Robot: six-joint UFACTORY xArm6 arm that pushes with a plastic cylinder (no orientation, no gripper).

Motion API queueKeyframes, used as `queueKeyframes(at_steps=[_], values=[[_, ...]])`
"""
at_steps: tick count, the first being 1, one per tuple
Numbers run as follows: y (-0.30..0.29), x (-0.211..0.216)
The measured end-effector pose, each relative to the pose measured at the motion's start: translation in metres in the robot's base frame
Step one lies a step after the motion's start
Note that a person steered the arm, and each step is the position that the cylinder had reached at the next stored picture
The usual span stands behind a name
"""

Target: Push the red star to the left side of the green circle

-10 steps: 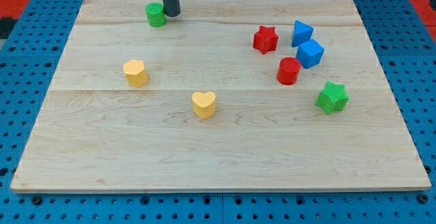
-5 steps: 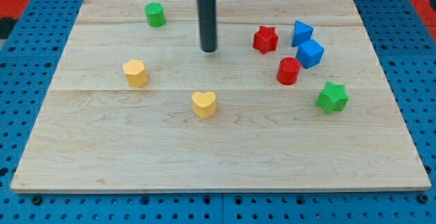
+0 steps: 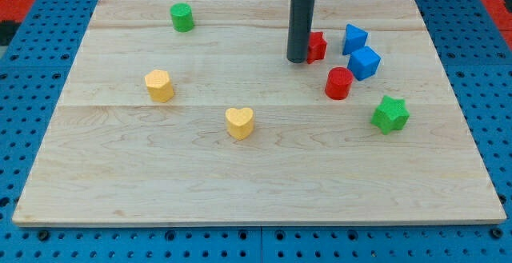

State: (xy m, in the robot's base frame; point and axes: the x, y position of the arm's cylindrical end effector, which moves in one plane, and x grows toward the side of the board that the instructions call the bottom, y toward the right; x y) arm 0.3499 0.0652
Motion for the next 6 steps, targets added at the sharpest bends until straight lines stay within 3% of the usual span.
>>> queueKeyframes(at_steps=[2, 6], values=[[0.019, 0.019], [0.027, -0.07]])
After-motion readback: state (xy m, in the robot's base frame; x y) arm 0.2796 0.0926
